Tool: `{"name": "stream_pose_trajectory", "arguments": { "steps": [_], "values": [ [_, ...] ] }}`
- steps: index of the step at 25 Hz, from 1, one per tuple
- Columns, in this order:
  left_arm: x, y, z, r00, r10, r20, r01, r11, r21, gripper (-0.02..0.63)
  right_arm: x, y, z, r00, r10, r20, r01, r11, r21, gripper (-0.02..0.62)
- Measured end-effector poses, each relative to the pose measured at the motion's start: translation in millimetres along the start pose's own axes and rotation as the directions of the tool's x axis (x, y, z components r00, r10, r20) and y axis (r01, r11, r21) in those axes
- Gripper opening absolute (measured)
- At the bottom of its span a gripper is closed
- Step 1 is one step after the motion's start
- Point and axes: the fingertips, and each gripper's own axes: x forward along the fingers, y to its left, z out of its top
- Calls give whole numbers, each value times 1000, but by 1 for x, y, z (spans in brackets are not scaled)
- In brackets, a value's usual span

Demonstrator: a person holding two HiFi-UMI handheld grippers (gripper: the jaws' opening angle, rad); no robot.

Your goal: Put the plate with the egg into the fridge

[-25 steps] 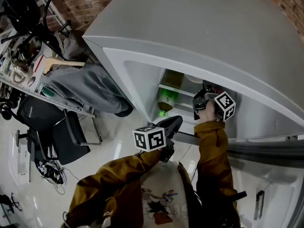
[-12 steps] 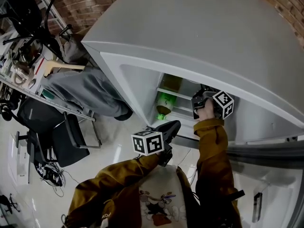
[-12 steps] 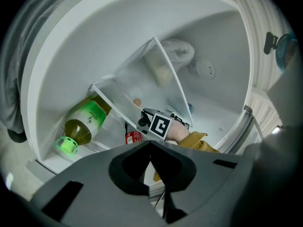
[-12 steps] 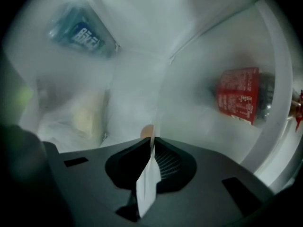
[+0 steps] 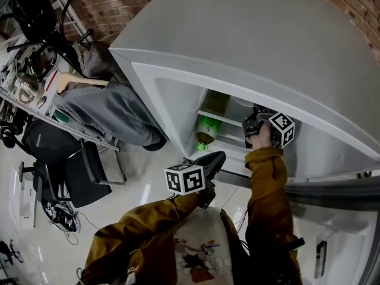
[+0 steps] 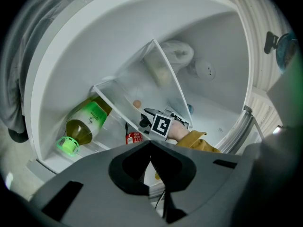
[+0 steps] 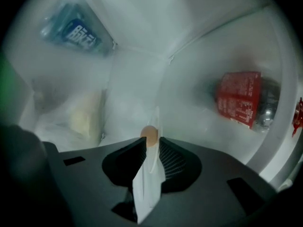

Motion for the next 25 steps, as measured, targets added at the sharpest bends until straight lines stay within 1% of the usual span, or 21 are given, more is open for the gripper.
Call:
{"name": "stream_pose_trajectory", "arguments": {
  "steps": [3, 6, 9, 11, 14, 17, 21, 23, 25],
  "values": [
    [-1, 0, 0, 1000, -3, 0, 3, 1000, 1, 8, 0, -2, -1, 1000, -15, -4, 15, 1000, 25, 92],
    [-1, -1, -1, 1000, -6, -1, 6, 1000, 0, 8, 1, -3, -6, 999, -36, -18, 37, 998, 57, 164],
    [-1, -2, -1, 1000, -10, -3, 10, 1000, -1, 8, -1, 0, -7, 999, -53, -12, 53, 998, 31, 216],
    [-2, -2, -2, 1000, -11, -4, 11, 1000, -2, 8, -3, 3, -5, 998, -68, 3, 68, 998, -14, 247],
    [-3, 0, -1, 1000, -11, -4, 11, 1000, -4, 8, -4, 10, 2, 995, -85, 45, 91, 987, -134, 288],
    [-4, 0, -2, 1000, -13, -5, 13, 1000, -4, 8, -4, 15, 3, 995, -89, 53, 99, 965, -241, 327],
    [-4, -2, -3, 1000, -19, -7, 19, 1000, -1, 8, -6, 15, -3, 992, -116, 43, 123, 929, -349, 384],
    [-4, -3, -3, 1000, -19, -7, 19, 1000, -1, 8, -6, 16, 0, 992, -110, 62, 126, 917, -379, 399],
    [-5, -4, -4, 1000, -20, -8, 20, 1000, -2, 8, -9, 19, 4, 993, -78, 85, 104, 924, -367, 400]
  ]
}}
